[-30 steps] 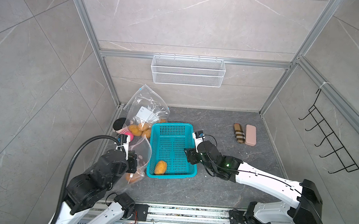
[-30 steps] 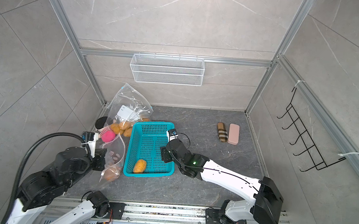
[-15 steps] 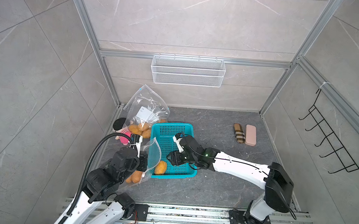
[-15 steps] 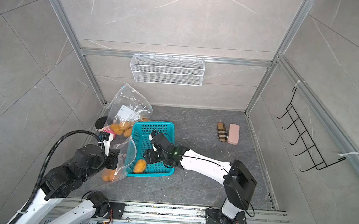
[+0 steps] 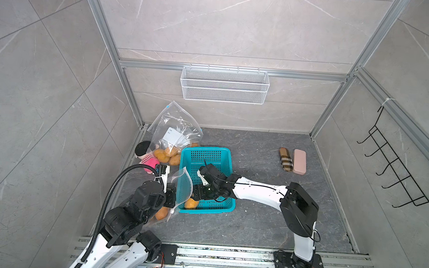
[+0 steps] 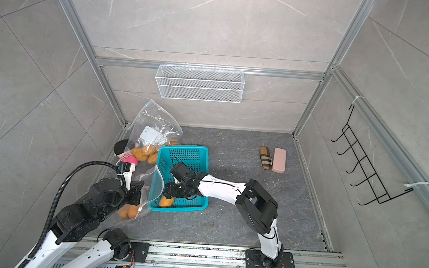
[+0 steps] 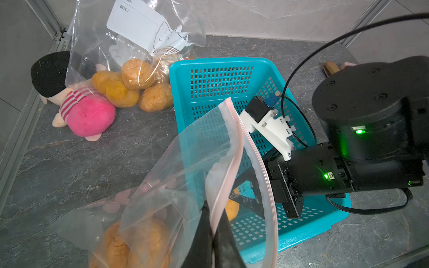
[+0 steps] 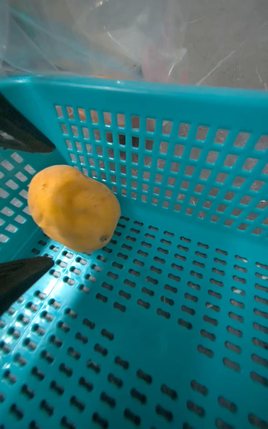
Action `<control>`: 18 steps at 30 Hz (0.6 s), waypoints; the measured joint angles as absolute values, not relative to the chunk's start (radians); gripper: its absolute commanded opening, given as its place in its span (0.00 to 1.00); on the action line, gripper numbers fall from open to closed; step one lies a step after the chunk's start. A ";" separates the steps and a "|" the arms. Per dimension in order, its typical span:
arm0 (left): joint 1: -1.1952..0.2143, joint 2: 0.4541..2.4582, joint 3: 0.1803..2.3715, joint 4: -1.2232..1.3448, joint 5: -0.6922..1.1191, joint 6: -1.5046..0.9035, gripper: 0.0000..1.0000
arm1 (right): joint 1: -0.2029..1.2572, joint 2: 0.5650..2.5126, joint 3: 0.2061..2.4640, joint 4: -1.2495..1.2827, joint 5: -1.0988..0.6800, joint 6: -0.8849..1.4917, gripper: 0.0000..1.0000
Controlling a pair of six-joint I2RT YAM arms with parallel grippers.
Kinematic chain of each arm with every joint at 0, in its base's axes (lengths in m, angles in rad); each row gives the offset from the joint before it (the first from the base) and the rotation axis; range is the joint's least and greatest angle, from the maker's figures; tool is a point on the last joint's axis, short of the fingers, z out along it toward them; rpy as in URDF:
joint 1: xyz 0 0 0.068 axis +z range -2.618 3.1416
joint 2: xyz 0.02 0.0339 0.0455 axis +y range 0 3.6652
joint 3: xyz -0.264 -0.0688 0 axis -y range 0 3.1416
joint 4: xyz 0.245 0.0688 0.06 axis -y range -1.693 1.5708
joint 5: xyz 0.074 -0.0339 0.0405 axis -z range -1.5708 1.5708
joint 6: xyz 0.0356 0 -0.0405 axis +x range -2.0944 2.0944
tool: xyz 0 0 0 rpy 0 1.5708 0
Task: Put the potatoes into a zipper bag and zip it
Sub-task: Pick up the potato from the basket.
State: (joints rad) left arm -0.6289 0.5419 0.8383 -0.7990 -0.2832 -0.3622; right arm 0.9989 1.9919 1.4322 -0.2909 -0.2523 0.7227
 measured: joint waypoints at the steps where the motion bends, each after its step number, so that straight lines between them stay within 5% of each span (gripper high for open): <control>1: -0.629 0.542 0.838 -0.799 -0.284 -0.362 0.00 | 0.999 2.005 1.443 -0.292 -0.256 0.728 0.73; 18: -0.629 0.529 0.838 -0.799 -0.286 -0.359 0.00 | 1.000 2.138 1.542 -0.303 -0.279 0.758 0.71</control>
State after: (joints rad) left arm -0.6289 0.5285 0.8379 -0.7990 -0.2863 -0.3588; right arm 1.0000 2.1380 1.5425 -0.3031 -0.2790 0.7578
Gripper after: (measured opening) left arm 0.055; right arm 0.715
